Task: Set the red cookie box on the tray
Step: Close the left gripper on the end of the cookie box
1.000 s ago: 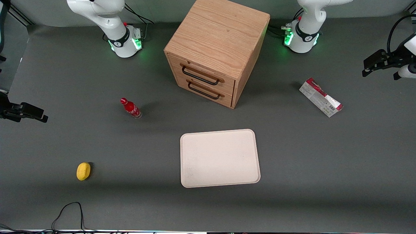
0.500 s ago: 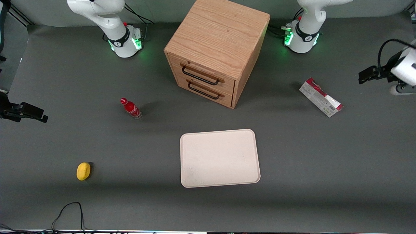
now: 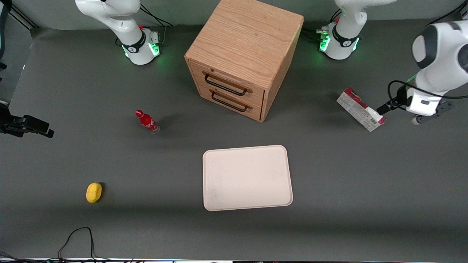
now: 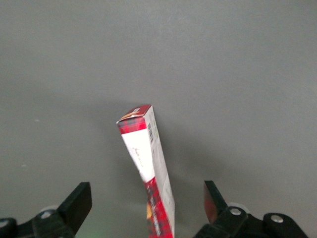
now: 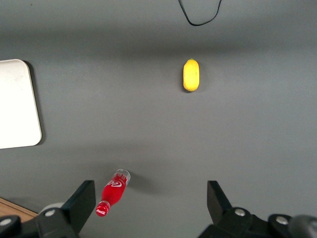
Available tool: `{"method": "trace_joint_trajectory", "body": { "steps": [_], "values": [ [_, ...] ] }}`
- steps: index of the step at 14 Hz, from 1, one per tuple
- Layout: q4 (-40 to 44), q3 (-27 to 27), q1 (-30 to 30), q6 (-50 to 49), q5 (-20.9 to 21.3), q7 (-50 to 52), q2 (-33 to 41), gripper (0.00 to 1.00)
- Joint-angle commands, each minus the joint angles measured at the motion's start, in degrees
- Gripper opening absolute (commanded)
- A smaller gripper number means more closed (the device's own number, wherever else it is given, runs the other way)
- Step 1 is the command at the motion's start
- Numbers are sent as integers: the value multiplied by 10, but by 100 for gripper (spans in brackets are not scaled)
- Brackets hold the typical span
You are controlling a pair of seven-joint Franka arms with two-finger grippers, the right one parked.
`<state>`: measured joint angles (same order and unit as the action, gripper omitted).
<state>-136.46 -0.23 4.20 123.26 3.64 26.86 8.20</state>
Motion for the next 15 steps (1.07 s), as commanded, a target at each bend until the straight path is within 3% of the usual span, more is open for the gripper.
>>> {"method": "trace_joint_trajectory", "body": {
  "steps": [1, 4, 8, 12, 13, 14, 15],
  "values": [
    [-80, 5, 3, 102, -2, 34, -3, 100],
    [-95, 7, 1, 143, -9, 55, -57, 100],
    [-108, 7, 1, 163, -57, 57, -94, 95],
    [-114, 7, 1, 158, -61, 57, -98, 32],
    [-114, 7, 1, 157, -62, 57, -99, 10],
    [-114, 7, 0, 154, -62, 58, -99, 0],
    [-111, 7, -1, 143, -62, 57, -100, 0]
  ]
}}
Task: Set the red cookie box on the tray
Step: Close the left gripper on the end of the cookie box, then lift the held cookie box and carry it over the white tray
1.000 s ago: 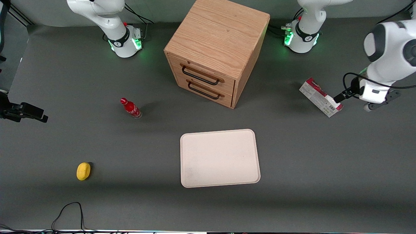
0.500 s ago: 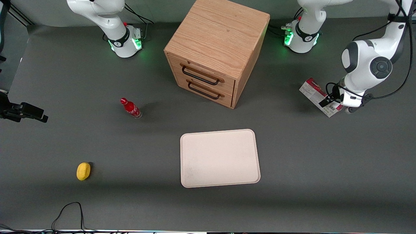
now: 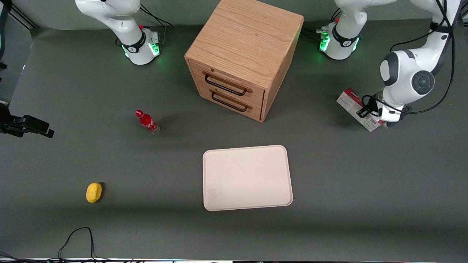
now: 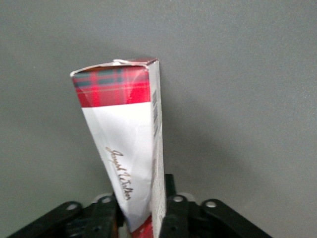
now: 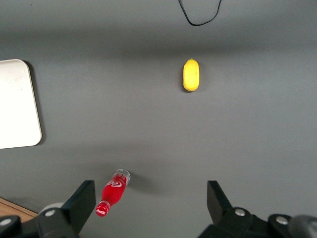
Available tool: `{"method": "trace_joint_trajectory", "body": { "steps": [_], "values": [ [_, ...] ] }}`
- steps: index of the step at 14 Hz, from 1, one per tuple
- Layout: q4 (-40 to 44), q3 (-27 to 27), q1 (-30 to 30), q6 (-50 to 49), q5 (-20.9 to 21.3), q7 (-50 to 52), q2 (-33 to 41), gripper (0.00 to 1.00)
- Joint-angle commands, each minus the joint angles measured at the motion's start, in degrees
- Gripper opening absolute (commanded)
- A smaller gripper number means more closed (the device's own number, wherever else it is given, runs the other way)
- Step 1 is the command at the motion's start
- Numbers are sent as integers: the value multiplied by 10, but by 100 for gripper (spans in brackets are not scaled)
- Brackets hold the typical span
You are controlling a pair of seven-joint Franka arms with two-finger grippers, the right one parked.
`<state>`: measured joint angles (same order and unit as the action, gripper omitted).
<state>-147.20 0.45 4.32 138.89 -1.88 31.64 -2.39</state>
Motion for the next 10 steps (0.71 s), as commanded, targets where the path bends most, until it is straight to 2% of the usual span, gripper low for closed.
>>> {"method": "trace_joint_trajectory", "body": {
  "steps": [1, 3, 5, 10],
  "values": [
    [-1, -1, -4, -20, -7, 6, 5, 0],
    [10, -1, -5, -33, -6, 1, 7, 0],
    [56, -1, -7, -80, -1, -6, 11, 0],
    [246, -1, -13, -227, -1, -103, 7, 0]
  ]
}}
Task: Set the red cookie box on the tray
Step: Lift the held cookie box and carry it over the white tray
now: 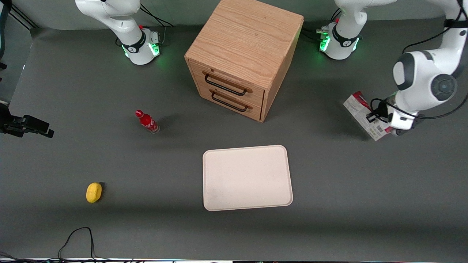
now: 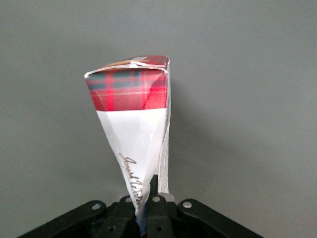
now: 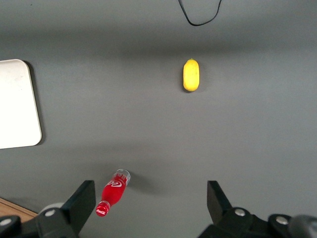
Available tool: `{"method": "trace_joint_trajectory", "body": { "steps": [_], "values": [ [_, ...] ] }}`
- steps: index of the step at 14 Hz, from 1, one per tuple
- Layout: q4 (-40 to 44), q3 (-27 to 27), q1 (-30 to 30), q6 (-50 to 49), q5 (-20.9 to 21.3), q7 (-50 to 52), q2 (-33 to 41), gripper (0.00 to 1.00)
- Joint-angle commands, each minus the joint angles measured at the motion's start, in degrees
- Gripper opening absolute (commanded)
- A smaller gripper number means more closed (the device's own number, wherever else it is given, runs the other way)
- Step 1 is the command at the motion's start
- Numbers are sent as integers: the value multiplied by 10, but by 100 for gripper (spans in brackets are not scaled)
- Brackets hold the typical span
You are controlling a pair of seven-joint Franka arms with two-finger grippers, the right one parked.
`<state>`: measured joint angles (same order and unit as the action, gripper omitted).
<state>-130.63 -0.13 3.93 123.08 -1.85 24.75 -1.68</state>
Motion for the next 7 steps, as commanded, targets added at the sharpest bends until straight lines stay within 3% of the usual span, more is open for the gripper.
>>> {"method": "trace_joint_trajectory", "body": {
  "steps": [1, 7],
  "values": [
    [125, 5, -12, -102, 0, -57, -7, 0],
    [471, 0, -66, -313, -8, -120, -128, 0]
  ]
}}
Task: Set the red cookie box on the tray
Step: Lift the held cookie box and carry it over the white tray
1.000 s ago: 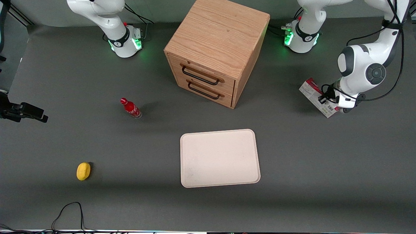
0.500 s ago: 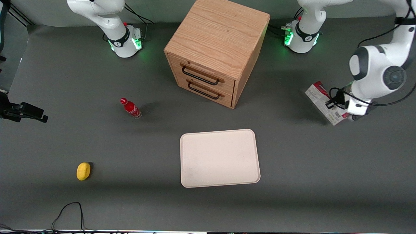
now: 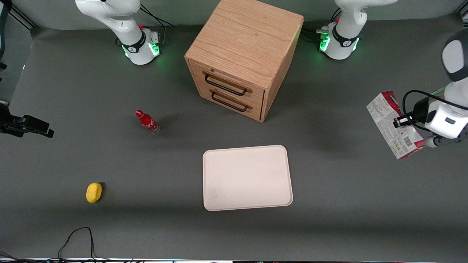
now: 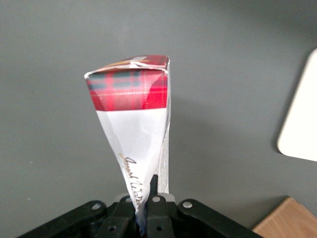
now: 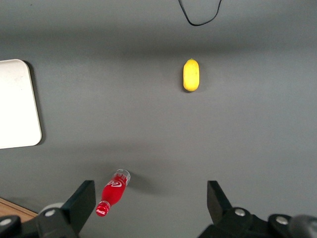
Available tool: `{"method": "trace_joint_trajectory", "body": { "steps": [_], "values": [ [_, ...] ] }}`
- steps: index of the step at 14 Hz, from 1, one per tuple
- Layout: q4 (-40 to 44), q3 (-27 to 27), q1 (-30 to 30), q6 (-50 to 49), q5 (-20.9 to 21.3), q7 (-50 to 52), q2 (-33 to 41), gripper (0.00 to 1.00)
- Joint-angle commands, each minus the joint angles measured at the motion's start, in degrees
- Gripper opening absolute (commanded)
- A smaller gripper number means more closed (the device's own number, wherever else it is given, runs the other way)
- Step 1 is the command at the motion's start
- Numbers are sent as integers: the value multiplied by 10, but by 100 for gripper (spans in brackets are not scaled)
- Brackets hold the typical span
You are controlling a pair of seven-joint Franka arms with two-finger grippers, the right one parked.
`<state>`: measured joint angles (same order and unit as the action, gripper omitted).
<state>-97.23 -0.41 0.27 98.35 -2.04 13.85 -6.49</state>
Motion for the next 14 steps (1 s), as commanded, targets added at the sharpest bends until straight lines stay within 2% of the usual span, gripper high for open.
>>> {"method": "trace_joint_trajectory", "body": {
  "steps": [1, 5, 7, 10, 14],
  "values": [
    [185, 2, -48, -93, -7, -12, -103, 0],
    [379, -1, -120, -172, -22, -12, -221, 0],
    [441, -2, -155, -177, -31, -12, -276, 0],
    [506, 3, -194, -172, -46, -4, -344, 0],
    [518, 6, -239, -115, -46, 63, -411, 0]
  ]
}}
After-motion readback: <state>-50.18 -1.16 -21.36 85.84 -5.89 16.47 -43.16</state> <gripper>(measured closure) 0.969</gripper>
